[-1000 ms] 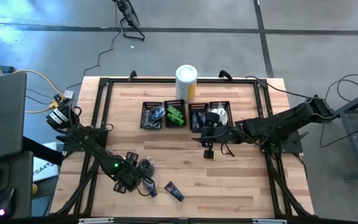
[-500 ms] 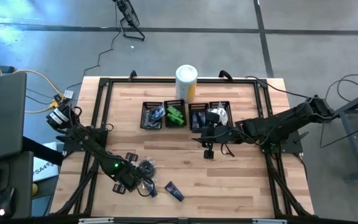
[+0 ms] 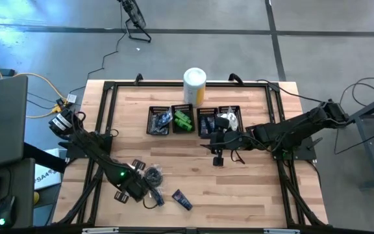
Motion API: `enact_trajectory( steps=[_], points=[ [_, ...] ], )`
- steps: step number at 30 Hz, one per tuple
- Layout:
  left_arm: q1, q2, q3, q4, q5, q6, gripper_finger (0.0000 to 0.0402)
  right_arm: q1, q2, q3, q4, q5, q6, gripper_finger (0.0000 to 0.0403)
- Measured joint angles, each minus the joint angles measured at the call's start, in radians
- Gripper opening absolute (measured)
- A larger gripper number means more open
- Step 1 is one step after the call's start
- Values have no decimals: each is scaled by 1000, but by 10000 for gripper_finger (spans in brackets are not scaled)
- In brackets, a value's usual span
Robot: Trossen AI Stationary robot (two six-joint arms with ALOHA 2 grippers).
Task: Pick & Place Travel size toiletries
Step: Put the cotton pack into the right black bin
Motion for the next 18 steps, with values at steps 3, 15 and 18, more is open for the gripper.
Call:
enact_trajectory(
  steps=[3,15,18],
  points=[
    [34,-6,56,-103,-33,29,56,0,0,0,0,0,-17,113],
    [229,-143,128,-91,-115,331,56,18,-3,0,-27,-86,-24,113],
    [281,-179,128,-13,-115,436,56,31,-5,0,-55,-83,-24,113]
  ],
)
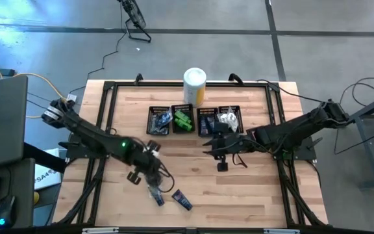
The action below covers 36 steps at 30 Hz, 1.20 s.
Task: Pick & Place Travel size toiletries
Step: Put the cotton pack into the right black bin
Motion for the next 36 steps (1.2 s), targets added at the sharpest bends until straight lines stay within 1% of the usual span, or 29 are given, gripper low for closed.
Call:
enact_trajectory(
  steps=[3,8,12,16,20,23,25,29,33,36],
  points=[
    [49,-31,0,116,12,117,56,10,0,0,-10,12,0,113],
    [127,-50,0,307,125,296,56,10,0,0,-9,12,0,113],
    [184,-53,0,456,249,389,56,10,0,0,-1,14,-6,113],
    [226,-53,0,647,426,445,56,10,0,0,13,13,-25,113],
    [254,-53,0,839,622,474,56,10,0,0,27,16,-26,113],
    [274,-55,0,979,737,480,56,10,-12,0,20,15,-26,113],
    [291,-60,0,1045,780,478,56,10,-31,0,24,15,-26,113],
    [330,-60,0,1147,831,455,56,10,-82,0,29,16,-59,113],
    [358,-60,0,1243,887,420,56,10,-150,0,104,15,-132,113],
    [365,-60,0,1288,940,410,56,9,-183,2,212,-16,-181,113]
  ],
)
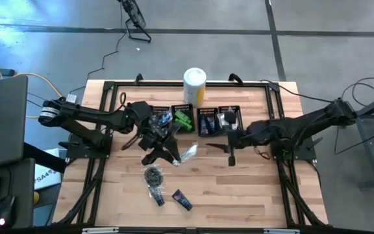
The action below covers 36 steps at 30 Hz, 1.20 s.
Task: Pick & Place Travel size toiletries
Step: Put the cotton pack into the right black bin
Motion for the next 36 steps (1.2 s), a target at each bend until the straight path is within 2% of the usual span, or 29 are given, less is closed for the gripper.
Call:
enact_trajectory(
  steps=[7,10,20,23,36],
  points=[
    [-2,0,0,-5,7,-21,56,-49,-11,-1,99,-192,-11,113],
    [-2,0,0,-8,11,-20,56,-66,0,-1,100,-231,-34,113],
    [-2,0,0,-3,38,-19,56,-73,30,-1,183,-246,-36,122],
    [-2,0,0,-3,39,-19,56,-73,43,-1,229,-205,-38,132],
    [-2,0,0,-3,41,-19,56,-74,43,-1,214,-181,-56,129]
  ],
)
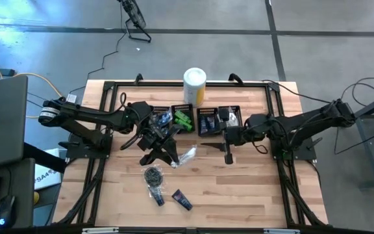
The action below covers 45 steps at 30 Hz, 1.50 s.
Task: Pick & Place Travel size toiletries
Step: Put the cotton pack into the right black bin
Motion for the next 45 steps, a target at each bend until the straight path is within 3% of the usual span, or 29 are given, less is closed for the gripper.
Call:
enact_trajectory(
  steps=[11,23,27,31,33,37,45],
  points=[
    [0,0,0,0,0,0,56,0,0,-1,-4,-32,-86,128],
    [0,0,0,0,-1,0,56,1,0,-1,-4,-36,-68,130],
    [0,0,0,0,-1,1,56,1,13,-1,13,-4,-60,161],
    [0,0,0,0,-1,1,56,-4,37,-1,28,-21,-21,221],
    [0,0,0,0,-1,1,56,-9,44,-1,17,-59,-5,251],
    [0,0,0,0,-1,1,56,-26,48,-1,28,-254,47,294],
    [0,0,0,0,-2,1,56,-57,56,-1,108,-306,87,307]
  ],
)
